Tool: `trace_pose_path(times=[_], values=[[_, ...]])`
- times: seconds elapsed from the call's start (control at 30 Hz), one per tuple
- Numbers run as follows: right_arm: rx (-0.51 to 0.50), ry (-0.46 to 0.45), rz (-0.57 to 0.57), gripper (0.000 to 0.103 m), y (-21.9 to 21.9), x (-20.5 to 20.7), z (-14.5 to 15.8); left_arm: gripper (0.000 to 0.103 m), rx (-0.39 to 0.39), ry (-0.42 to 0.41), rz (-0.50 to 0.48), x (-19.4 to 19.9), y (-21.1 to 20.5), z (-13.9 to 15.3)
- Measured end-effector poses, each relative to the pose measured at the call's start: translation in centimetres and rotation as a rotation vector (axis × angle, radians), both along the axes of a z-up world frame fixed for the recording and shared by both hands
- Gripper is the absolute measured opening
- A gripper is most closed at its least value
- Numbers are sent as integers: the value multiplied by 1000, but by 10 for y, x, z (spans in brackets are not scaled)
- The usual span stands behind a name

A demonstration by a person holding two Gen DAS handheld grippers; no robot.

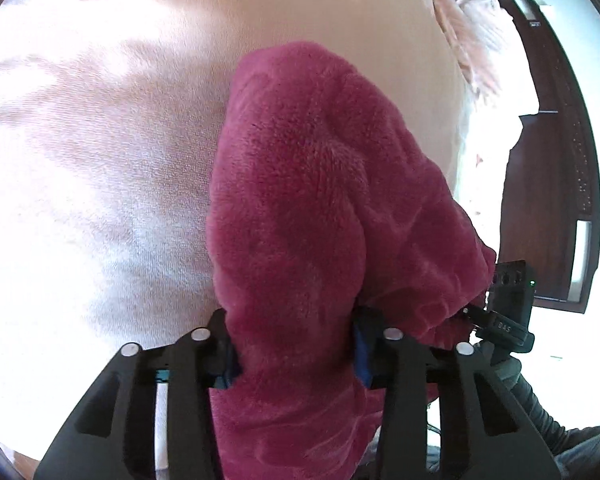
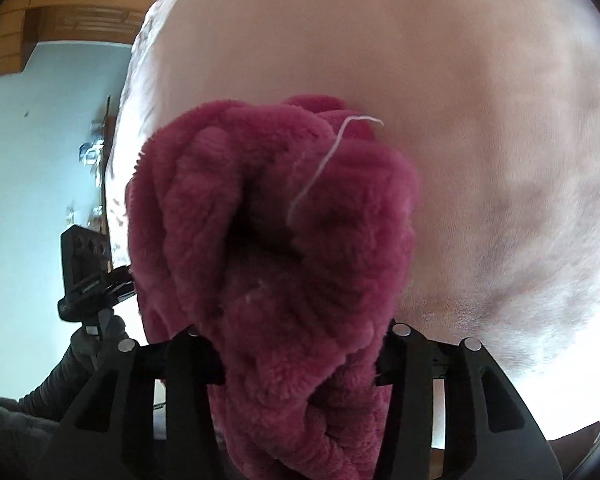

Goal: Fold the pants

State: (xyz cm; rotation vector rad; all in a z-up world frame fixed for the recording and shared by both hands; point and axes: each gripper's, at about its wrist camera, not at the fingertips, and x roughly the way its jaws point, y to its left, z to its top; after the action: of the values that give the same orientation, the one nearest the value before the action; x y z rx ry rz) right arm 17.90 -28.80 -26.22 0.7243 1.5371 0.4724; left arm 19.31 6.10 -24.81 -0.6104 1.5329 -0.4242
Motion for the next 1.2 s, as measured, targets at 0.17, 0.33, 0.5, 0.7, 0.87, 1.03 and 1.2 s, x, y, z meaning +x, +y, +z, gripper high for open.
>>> trace_pose_path(times=[0.17, 0.33, 0.5, 0.7, 0.87, 1.03, 1.2], values=[[33, -52, 23, 46, -6, 12, 27, 37, 27, -20, 14, -5, -9, 24], [42, -104, 19, 46, -30, 11, 49, 36, 24, -68, 33, 1, -13, 46], [33, -166, -17, 46, -50, 27, 75, 36, 23, -144, 26, 25, -28, 75], [4, -236, -108, 46, -96, 44, 99, 36, 6, -217, -19, 66, -65, 96], [-40, -267, -212, 46, -152, 62, 108, 36, -11, -244, -84, 109, -121, 99], [-71, -289, -302, 46, -206, 74, 109, 37, -14, -260, -167, 151, -180, 99], [-85, -261, -397, 46, -245, 87, 90, 37, 23, -276, -262, 182, -225, 94]])
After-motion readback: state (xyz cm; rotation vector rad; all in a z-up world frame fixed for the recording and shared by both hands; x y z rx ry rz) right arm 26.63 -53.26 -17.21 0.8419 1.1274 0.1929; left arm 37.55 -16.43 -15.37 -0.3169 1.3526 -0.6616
